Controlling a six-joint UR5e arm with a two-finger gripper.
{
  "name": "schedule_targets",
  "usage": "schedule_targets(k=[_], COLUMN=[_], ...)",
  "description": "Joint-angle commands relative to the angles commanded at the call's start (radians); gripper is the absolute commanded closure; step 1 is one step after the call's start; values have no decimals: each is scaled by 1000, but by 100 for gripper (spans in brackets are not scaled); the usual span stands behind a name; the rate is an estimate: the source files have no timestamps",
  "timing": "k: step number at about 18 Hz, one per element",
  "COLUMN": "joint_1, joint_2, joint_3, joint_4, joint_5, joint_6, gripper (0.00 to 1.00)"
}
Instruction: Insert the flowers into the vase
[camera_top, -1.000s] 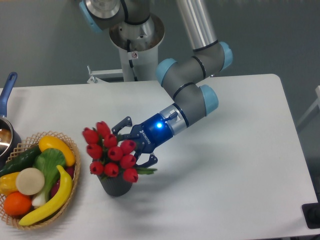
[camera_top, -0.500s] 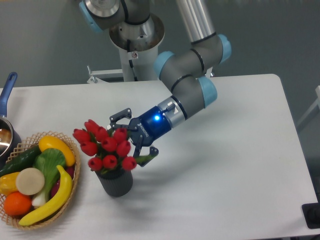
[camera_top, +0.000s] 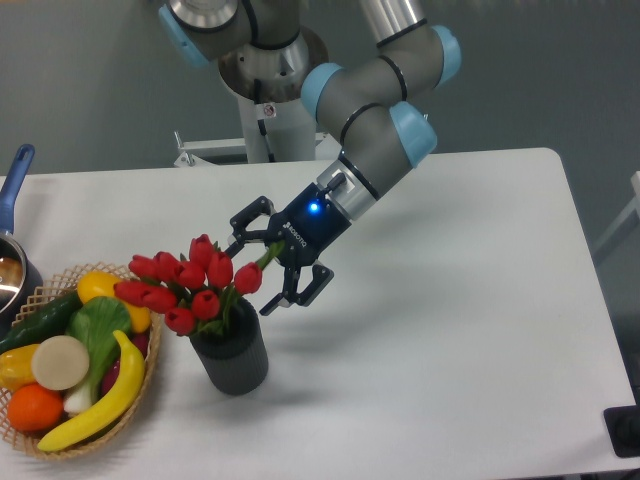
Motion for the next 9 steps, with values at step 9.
schedule_targets(k=[9], joint_1=[100], joint_2=[238], joint_3=[-15], joint_4=[-8], joint_5=[515], joint_6=[6], gripper=[0])
